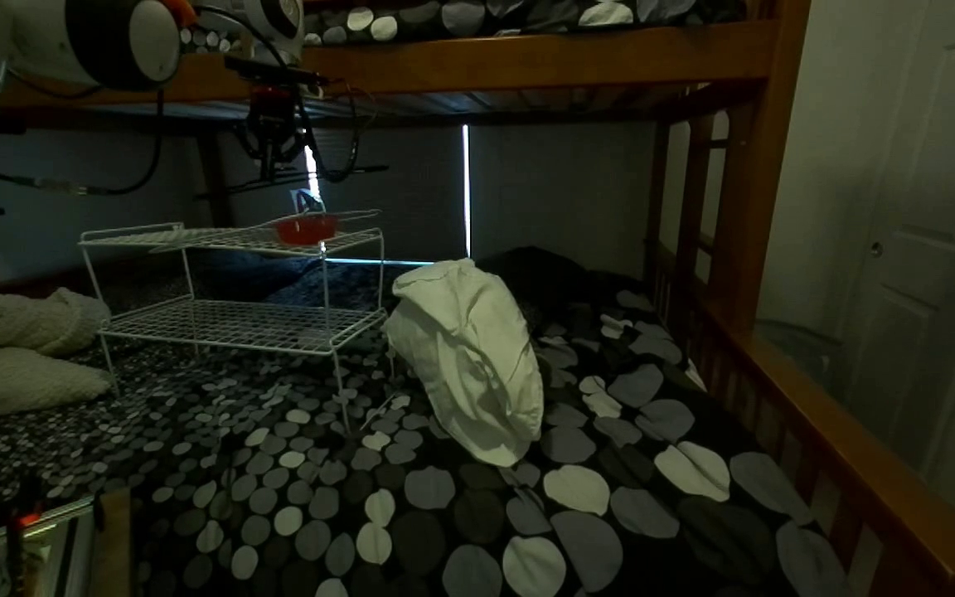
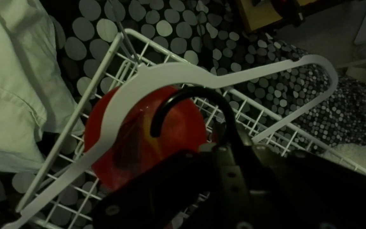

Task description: Put the hanger on top of the rack

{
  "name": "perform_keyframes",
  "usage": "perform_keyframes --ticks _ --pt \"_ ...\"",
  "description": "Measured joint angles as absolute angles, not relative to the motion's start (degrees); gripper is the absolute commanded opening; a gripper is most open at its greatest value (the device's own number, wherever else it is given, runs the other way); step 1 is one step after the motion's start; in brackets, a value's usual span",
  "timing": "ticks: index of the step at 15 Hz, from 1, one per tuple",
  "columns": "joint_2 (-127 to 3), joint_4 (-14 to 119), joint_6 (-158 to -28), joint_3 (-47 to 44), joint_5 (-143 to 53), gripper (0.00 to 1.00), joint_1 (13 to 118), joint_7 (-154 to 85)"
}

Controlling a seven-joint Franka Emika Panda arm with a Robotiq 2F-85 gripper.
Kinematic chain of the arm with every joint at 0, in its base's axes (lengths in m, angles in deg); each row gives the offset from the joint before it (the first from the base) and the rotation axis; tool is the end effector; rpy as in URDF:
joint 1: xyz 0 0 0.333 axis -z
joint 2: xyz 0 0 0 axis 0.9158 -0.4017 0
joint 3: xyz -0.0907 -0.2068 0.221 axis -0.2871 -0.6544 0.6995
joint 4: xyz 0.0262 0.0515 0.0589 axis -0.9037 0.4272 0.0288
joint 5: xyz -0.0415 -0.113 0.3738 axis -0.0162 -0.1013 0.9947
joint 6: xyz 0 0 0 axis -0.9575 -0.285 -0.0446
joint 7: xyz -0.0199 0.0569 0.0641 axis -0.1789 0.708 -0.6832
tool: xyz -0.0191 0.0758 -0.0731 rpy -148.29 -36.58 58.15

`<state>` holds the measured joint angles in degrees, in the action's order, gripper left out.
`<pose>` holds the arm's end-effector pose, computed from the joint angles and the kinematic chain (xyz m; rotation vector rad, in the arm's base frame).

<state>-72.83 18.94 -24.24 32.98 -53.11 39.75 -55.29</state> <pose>0.4345 0.4593 0.5801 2.5054 1.7494 -0.4588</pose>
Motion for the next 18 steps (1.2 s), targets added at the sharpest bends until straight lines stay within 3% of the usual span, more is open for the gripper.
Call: perform_keyframes --ticks 11,18 --pt "-76.11 11.64 -13.63 28.88 -53.54 0.02 31.07 -77.12" --pt "-78.30 9.47 -10.03 25.34 -64.46 0.02 25.29 -96.01"
